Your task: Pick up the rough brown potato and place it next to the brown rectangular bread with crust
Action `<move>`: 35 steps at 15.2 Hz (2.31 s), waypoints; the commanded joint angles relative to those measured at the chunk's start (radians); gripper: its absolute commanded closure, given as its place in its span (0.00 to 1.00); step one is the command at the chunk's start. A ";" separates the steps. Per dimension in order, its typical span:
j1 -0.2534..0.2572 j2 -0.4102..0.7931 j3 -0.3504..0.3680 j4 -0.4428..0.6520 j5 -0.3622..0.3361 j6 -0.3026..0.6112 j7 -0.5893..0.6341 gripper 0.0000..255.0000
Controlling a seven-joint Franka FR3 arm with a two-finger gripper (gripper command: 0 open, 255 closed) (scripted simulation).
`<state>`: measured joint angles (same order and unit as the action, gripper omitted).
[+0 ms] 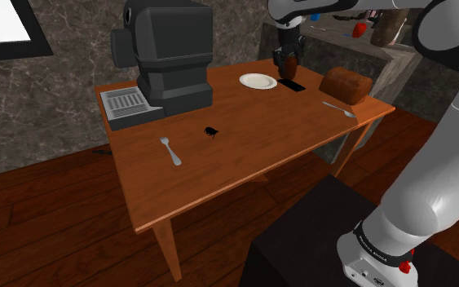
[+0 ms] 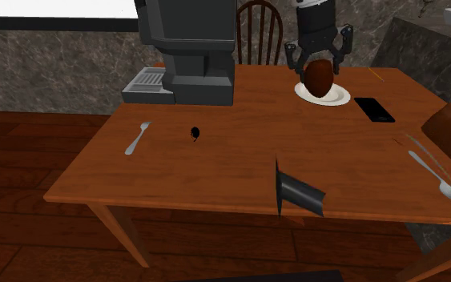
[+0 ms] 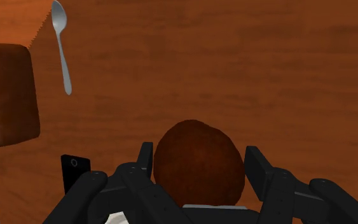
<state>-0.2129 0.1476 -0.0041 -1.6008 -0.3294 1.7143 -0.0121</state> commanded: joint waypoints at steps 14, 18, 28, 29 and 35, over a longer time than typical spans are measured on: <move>-0.207 0.188 -0.124 0.235 0.048 0.058 -0.331 1.00; -0.270 0.284 -0.145 0.371 0.077 0.043 -0.419 1.00; -0.322 0.360 -0.155 0.392 0.095 0.114 -0.461 1.00; -0.322 0.359 -0.155 0.376 0.094 0.128 -0.457 1.00; -0.321 0.357 -0.155 0.294 0.087 0.205 -0.436 1.00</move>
<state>-0.5344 0.5086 -0.1589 -1.2864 -0.2403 1.9029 -0.4527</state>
